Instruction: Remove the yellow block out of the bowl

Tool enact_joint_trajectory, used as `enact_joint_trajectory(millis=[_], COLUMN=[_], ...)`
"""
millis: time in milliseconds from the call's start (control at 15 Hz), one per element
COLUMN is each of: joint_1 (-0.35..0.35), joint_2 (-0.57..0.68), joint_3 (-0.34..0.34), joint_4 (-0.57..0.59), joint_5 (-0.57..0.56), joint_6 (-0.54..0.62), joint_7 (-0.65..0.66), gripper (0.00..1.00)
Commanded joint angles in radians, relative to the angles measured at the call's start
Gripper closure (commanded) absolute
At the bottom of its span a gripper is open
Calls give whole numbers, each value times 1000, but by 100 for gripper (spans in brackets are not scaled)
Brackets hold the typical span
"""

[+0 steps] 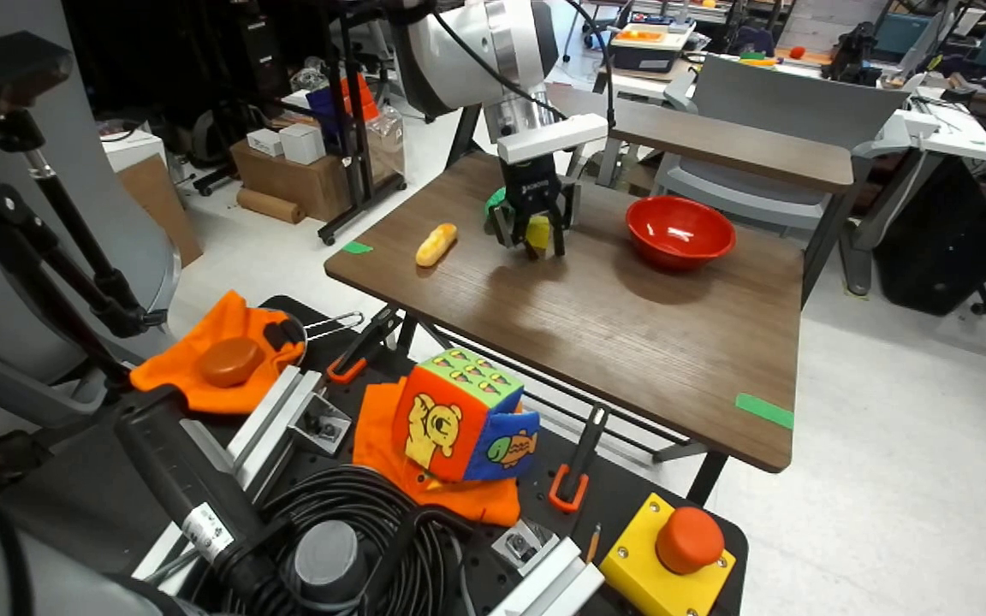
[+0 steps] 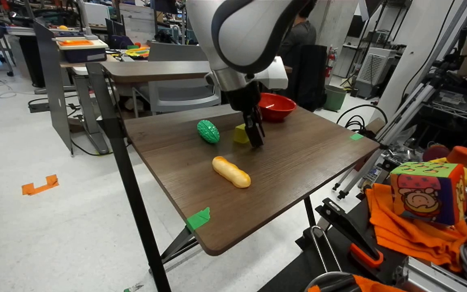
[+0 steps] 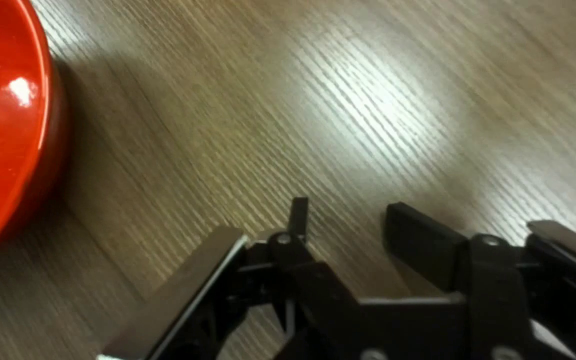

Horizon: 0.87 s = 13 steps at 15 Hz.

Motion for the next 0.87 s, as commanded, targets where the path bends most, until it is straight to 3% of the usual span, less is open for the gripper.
enact_joint_trajectory(millis=[0,67,200,333,400,533,800], joint_1=[4,-2,-26,-75,-32,-59,-67], joint_2=[-127,-160,-242,-345,-205,-286,-329], joint_3=[-21,-20,-4,28,3,12,17], joint_4=[-237,-283,-372,-463,-316,-396,-442], joint_5=[-66,-64,-25,94,32,74,82], joint_6=[117,125,114,64,62,59,59], joint_7=[65,85,115,119,112,112,113], gripper=[30,29,16,1,17,4,1])
